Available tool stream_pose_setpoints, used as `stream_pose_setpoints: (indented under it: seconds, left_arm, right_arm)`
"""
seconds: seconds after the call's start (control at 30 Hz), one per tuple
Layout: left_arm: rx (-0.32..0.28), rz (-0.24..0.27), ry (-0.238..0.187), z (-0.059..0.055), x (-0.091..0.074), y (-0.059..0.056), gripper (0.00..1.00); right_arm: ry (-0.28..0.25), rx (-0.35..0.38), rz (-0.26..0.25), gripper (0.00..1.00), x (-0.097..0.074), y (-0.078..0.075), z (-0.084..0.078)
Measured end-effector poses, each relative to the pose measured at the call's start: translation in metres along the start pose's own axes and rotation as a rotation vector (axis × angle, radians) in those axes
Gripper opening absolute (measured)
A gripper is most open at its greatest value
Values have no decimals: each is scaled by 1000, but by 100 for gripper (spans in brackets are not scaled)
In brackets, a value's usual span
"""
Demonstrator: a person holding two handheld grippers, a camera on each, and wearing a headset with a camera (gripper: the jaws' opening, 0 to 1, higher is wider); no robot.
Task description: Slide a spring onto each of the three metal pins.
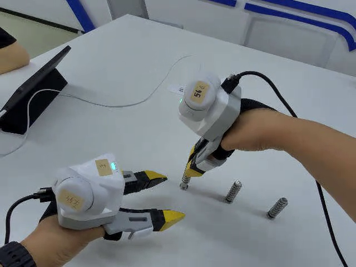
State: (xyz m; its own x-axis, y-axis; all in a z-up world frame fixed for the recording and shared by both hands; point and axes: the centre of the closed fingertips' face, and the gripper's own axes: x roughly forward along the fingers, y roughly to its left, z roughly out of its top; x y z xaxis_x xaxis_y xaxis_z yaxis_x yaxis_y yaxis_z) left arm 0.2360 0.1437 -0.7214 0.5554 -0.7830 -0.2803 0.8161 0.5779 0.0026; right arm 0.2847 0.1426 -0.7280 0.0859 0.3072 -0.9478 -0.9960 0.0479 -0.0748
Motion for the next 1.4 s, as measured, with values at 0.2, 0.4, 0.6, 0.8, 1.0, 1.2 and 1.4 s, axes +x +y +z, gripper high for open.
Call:
stream_pose_setpoints:
  seconds: [0.2,0.4,0.6,0.8,1.0,1.2,1.4]
  left_arm:
    - [1,3,2,0,0,1,47]
    - [2,-2,8,-2,0,-1,46]
    - [2,-5,3,0,3,-2,46]
    - [2,-8,5,-2,3,-3,46]
    - [1,-7,3,-1,3,-3,46]
    - [1,-4,2,0,3,-2,46]
    - [1,-1,4,-1,2,-2,47]
  right_arm:
    - [27,9,11,12,5,0,-8]
    - [51,16,18,12,3,4,-20]
    - [73,23,24,12,4,6,-30]
    - [58,39,16,12,4,6,-30]
    - [48,43,10,12,5,4,-30]
    - [52,28,8,12,8,5,-31]
    - [45,26,13,17,7,8,-30]
